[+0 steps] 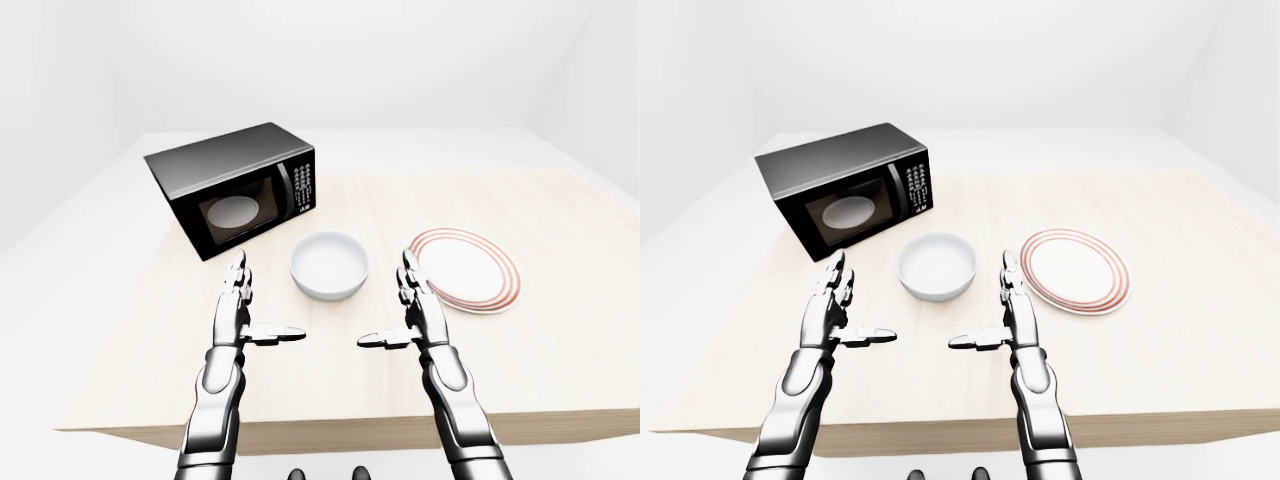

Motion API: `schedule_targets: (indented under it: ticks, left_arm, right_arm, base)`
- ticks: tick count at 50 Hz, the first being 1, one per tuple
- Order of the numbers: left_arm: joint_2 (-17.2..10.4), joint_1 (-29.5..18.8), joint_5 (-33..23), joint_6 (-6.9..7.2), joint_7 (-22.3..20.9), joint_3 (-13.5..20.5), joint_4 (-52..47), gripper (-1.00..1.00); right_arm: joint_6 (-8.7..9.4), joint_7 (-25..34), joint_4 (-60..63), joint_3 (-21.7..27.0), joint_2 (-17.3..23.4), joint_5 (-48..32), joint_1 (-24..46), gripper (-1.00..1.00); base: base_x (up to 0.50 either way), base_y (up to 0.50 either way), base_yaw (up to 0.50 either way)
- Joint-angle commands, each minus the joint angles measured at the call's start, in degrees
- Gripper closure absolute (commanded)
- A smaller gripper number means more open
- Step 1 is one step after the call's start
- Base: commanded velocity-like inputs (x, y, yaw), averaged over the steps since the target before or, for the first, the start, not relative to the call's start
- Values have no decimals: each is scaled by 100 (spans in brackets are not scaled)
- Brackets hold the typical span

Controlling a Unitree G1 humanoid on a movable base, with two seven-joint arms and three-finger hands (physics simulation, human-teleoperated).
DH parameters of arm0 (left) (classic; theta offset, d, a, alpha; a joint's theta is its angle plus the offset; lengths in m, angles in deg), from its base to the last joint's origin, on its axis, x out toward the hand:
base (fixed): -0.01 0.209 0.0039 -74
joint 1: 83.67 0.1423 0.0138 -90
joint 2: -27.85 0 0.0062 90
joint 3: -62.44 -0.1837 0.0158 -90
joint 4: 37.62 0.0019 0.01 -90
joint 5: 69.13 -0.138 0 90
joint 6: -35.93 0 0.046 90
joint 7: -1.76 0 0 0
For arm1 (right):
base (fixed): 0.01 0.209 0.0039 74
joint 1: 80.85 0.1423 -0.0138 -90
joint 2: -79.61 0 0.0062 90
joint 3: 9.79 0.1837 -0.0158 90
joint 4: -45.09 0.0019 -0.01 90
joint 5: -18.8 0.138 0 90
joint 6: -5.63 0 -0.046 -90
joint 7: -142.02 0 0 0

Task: Pick up the white bowl and put it on the plate.

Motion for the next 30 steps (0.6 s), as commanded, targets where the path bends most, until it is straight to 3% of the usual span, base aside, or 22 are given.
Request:
schedule_targets:
  ticks: [1, 18, 30]
  left_arm:
    - [0, 0, 0, 0, 0, 0, -1, -100]
    - [0, 0, 0, 0, 0, 0, -1, -100]
    - [0, 0, 0, 0, 0, 0, -1, -100]
  right_arm:
    - [-15, 5, -3, -4, -1, -5, 0, -100]
    - [-4, -3, 3, -30, 0, -58, -21, -100]
    - [-14, -77, -16, -69, 53, -498, -12, -100]
  base:
    - [27, 2, 0]
    - [26, 2, 0]
    - [2, 0, 0]
